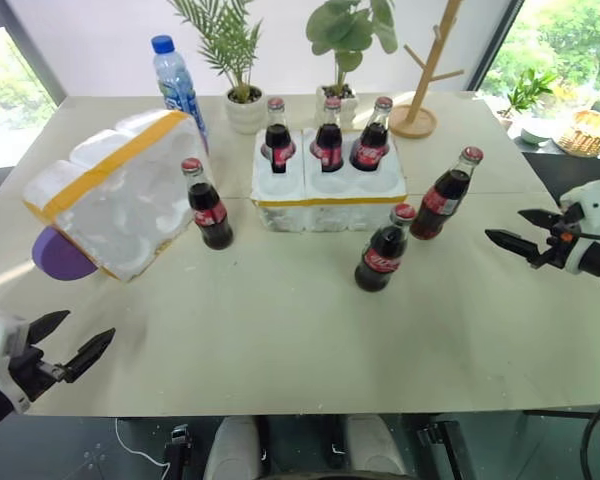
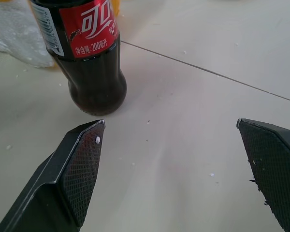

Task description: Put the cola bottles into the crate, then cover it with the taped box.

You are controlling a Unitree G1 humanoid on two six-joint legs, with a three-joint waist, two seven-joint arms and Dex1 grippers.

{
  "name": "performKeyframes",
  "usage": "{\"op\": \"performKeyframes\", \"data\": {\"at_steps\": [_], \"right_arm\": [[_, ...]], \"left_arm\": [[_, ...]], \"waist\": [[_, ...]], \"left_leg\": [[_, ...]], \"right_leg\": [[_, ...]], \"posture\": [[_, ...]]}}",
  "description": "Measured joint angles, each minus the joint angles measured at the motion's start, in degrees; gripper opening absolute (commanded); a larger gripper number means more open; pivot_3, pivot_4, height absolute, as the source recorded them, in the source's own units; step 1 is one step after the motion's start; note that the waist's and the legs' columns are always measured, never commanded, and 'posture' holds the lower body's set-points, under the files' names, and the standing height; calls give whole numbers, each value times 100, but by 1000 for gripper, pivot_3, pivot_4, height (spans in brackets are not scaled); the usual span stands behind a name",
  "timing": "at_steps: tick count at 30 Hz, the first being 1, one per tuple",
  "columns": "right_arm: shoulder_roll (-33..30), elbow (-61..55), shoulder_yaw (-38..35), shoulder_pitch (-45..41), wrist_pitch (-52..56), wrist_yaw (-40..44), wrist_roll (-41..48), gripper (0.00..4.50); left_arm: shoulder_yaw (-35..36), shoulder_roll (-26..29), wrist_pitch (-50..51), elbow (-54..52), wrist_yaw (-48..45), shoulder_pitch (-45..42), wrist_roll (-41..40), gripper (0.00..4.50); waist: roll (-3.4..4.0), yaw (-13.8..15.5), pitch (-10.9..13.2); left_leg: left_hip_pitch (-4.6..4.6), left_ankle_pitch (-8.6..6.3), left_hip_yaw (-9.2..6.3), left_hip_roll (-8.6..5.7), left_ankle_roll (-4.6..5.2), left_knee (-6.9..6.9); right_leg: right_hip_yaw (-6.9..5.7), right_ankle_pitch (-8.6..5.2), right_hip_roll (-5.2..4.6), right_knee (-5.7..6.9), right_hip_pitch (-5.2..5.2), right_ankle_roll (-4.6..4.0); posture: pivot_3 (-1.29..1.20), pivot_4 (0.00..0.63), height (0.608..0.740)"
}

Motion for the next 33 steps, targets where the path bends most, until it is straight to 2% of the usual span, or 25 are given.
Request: {"op": "performKeyframes", "data": {"at_steps": [13,17,20,26,30,33], "right_arm": [[45,-235,-13,160,187,-68,202,4500],[1,-466,-2,293,566,260,380,4500],[-373,-1059,66,532,1248,793,616,4500],[-1169,-1971,-285,368,2419,1380,1386,4500],[-1486,-2242,-463,-83,3006,1569,1861,4500],[-1691,-2433,-495,-546,3381,1683,2213,4500]], "left_arm": [[-50,-5,532,-7,287,-162,-169,4445],[-44,48,633,-101,199,-214,-320,4445],[56,323,880,-297,120,-407,-657,4445],[-106,1157,1349,-587,-171,-1169,-1129,4445],[-695,1417,1468,-434,-171,-2144,-1179,4445],[-1294,1415,1324,0,-80,-2929,-869,4445]], "waist": [[0,-2,0],[0,1,0],[9,34,5],[14,8,6],[22,13,10],[30,15,15]], "left_leg": [[1,0,-1,-1,0,1],[2,0,-1,-1,0,1],[1,1,-4,0,0,3],[5,1,-3,-1,-1,6],[5,1,-3,-6,-1,5],[4,1,-3,-7,-1,5]], "right_leg": [[0,7,3,2,2,12],[0,7,2,2,2,12],[0,6,-3,8,2,10],[0,0,-2,11,3,0],[0,2,7,15,0,3],[0,9,11,22,-3,15]], "posture": [[0,150,740],[0,150,740],[0,150,740],[0,150,740],[0,150,740],[0,150,740]]}}
